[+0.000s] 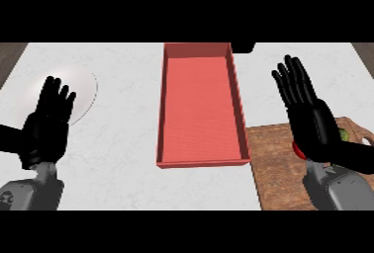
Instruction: Pick the tomato from the cutting board and place it in the cardboard box
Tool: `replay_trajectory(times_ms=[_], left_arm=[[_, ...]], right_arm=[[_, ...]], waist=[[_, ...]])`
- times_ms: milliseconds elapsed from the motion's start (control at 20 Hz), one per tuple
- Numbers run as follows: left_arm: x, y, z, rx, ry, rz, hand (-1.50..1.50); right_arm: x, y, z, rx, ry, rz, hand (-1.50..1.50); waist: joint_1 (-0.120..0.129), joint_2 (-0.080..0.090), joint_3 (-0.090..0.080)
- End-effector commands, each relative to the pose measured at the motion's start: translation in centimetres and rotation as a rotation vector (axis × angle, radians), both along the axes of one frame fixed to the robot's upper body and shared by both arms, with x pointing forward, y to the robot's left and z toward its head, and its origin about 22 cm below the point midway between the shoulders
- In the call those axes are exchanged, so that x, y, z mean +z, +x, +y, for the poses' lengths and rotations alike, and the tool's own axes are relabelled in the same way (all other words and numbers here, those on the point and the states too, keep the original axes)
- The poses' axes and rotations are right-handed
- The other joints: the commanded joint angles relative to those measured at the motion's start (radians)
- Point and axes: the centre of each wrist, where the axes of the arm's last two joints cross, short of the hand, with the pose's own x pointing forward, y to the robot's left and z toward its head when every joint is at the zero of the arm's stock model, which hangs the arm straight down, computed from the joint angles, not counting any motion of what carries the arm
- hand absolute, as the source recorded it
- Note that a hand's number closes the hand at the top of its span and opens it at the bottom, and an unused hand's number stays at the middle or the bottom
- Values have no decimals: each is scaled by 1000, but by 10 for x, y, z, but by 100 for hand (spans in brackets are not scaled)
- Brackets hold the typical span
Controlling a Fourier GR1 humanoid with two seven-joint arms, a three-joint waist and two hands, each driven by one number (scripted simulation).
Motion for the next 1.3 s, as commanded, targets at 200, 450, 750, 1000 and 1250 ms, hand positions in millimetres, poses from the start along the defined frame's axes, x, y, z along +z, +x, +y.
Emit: replay_trajectory(times_ms=[200,450,750,1000,1250], left_arm=[[-18,-23,77,68,557,176,0],[-32,-34,82,35,636,247,0],[-35,-15,85,38,683,248,0],[-49,-31,98,5,676,247,0],[-34,-15,102,3,686,249,0]], right_arm=[[-43,-24,-99,-85,-39,230,-150],[-63,-51,-154,-82,-791,235,-150],[-108,-84,-223,-75,-291,62,-150],[-87,-65,-264,-86,-585,22,-150],[-51,-50,-278,25,-932,131,-150]], waist=[[-6,-21,6],[6,-16,4],[5,-24,4],[35,-29,1],[44,-25,0]])
